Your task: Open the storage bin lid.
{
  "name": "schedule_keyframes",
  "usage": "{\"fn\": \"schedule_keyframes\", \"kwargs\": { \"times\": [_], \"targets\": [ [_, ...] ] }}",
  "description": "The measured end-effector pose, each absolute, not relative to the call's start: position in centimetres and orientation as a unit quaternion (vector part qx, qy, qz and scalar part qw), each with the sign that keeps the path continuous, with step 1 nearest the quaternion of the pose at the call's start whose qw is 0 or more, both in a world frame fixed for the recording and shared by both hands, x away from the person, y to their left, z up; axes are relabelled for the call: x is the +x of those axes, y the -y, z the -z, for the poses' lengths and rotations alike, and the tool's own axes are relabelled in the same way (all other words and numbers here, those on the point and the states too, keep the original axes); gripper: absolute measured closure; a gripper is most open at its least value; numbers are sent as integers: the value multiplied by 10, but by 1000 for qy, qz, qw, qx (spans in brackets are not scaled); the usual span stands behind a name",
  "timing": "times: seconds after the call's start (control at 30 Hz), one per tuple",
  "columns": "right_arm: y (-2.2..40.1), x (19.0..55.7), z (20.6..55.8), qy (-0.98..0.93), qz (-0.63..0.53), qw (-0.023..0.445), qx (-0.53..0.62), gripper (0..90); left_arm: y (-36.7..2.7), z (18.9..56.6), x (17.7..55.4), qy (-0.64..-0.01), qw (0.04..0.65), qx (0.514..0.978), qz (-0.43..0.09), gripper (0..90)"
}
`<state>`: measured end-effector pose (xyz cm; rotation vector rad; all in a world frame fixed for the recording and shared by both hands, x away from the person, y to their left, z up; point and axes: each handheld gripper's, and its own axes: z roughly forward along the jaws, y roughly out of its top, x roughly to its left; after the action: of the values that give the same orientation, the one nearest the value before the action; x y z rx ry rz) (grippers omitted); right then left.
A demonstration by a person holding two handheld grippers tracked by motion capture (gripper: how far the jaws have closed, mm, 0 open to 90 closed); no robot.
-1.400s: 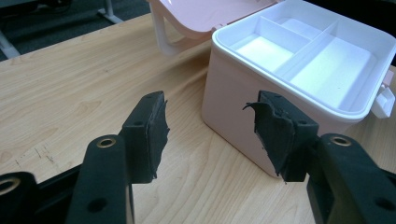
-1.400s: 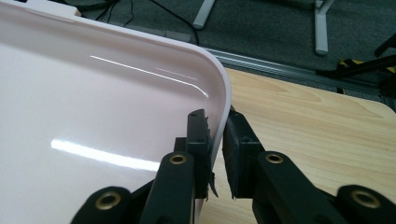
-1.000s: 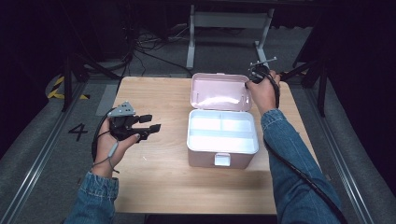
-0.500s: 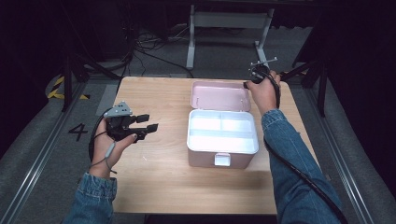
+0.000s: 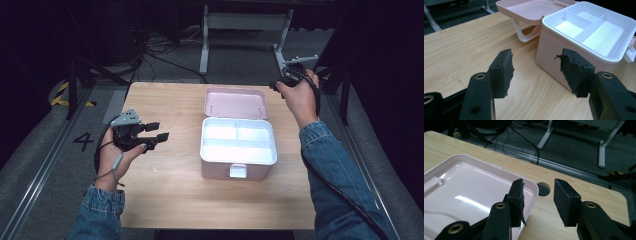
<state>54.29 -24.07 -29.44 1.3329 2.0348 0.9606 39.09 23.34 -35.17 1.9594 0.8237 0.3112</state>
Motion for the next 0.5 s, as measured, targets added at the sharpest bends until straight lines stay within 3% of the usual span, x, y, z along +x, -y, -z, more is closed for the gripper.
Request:
{"fn": "schedule_keyframes", "kwargs": {
  "times": [0.5],
  "targets": [
    [297,471,275,-757,-383,256,463,582,-248,348,378,-348,458,807,-134,417]
  ]
}}
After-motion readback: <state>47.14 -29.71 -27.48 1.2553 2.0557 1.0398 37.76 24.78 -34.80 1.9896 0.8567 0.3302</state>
